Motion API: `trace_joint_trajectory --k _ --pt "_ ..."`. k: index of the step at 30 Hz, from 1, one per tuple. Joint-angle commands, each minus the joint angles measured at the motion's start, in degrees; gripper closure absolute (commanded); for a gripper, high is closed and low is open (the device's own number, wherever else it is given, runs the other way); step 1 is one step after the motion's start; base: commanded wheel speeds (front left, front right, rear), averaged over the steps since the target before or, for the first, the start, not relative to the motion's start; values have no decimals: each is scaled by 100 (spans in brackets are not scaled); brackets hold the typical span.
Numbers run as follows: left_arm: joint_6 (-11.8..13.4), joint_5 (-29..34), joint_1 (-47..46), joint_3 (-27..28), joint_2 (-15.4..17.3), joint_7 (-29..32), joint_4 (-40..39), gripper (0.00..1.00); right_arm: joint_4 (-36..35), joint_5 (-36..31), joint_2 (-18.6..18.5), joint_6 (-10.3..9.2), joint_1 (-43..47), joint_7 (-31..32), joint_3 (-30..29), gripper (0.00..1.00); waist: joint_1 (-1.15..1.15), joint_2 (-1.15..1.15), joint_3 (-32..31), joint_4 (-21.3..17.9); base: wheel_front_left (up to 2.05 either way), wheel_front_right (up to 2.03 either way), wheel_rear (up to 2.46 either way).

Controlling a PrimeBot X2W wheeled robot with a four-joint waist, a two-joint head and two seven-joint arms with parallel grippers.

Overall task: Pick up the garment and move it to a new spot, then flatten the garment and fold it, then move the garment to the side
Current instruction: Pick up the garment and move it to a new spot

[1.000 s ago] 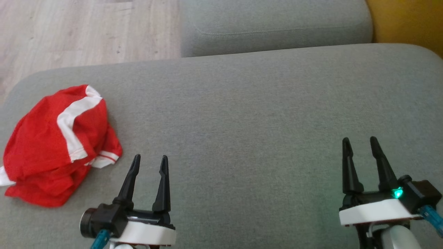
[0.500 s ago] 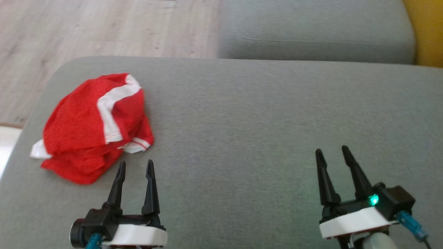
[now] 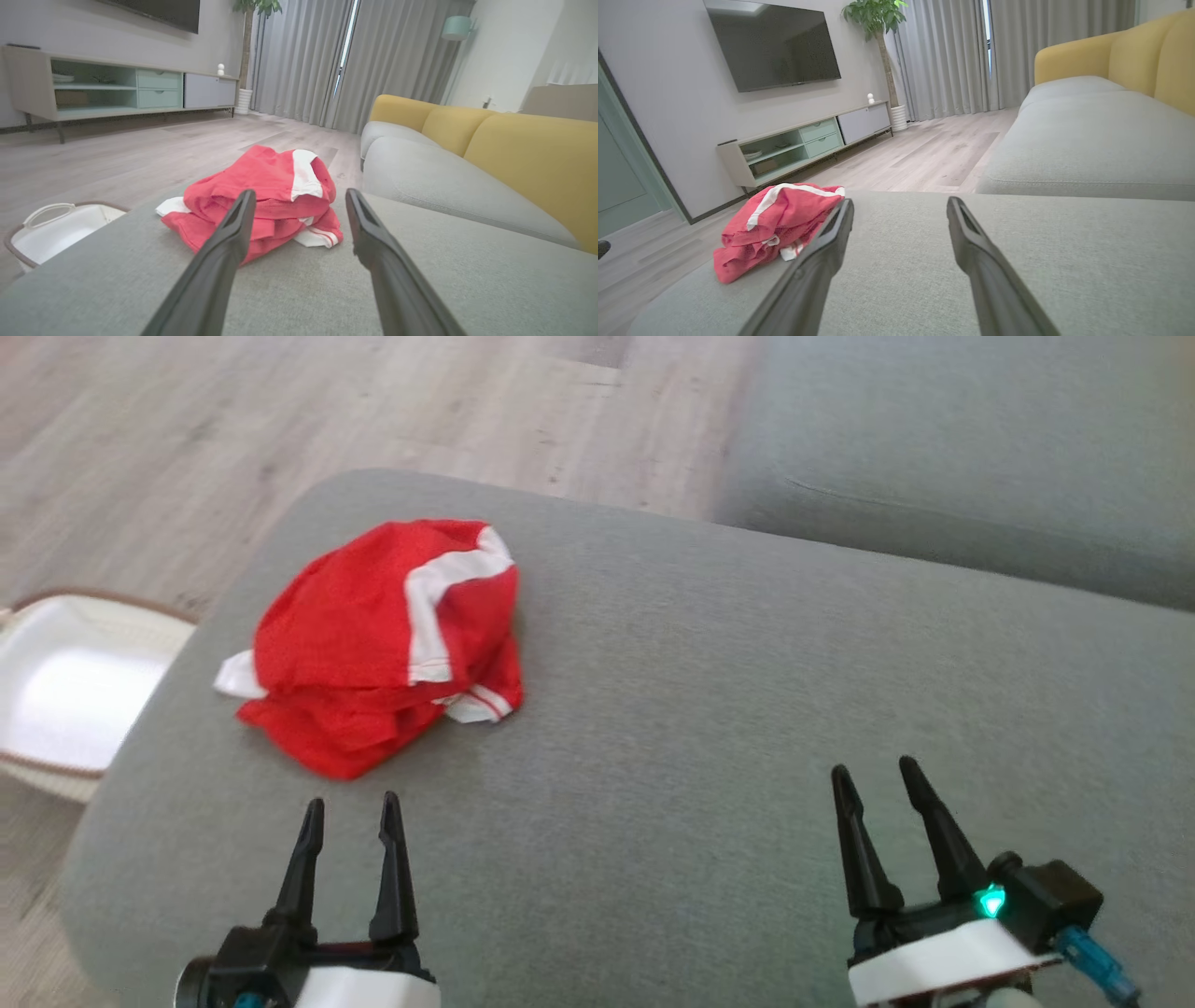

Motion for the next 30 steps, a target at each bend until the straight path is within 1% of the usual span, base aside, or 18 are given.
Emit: trace_joint_trajectory --k 1,4,8,11,14,17,19,20,22,26,30 --pt "-14 71 -170 202 -14 -55 -211 0 -217 46 -46 -4 -120 -61 151 0 0 0 -60 224 0 0 0" --pt "-27 82 -151 240 -14 -55 -236 0 -206 63 -46 -4 -104 -61 196 0 0 0 -73 339 0 0 0" --pt "-39 78 -125 320 -14 -55 -270 0 -190 62 -46 -4 -92 -61 273 0 0 0 -66 378 0 0 0" --pt "-33 76 -144 405 -14 -55 -311 0 -199 41 -46 -4 -118 -61 323 0 0 0 2 320 0 0 0" --pt "-63 147 -335 583 -14 -55 -344 0 -239 -39 -46 -4 -205 -61 320 0 0 0 220 163 0 0 0" --pt "-295 443 -715 659 21 -55 -220 0 -284 -174 -46 -4 -292 -61 311 0 0 0 481 36 0 0 0" --pt "-454 596 -1089 727 131 -55 -99 0 -319 -266 -46 -4 -358 -61 262 0 0 0 685 -54 0 0 0" --pt "-454 596 -1089 727 131 -55 -99 0 -319 -266 -46 -4 -358 -61 262 0 0 0 685 -54 0 0 0" --pt "-579 728 -1533 762 315 -55 90 0 -371 -348 -46 -4 -433 -61 199 0 0 0 900 -134 0 0 0" --pt "-696 942 -2592 777 760 -50 798 0 -451 -578 -46 -4 -601 -61 114 0 0 0 1366 -298 0 0 0" --pt "-841 987 -3707 536 1125 360 1467 0 -565 -707 -46 -4 -744 -61 19 0 0 0 1801 -455 0 0 0"
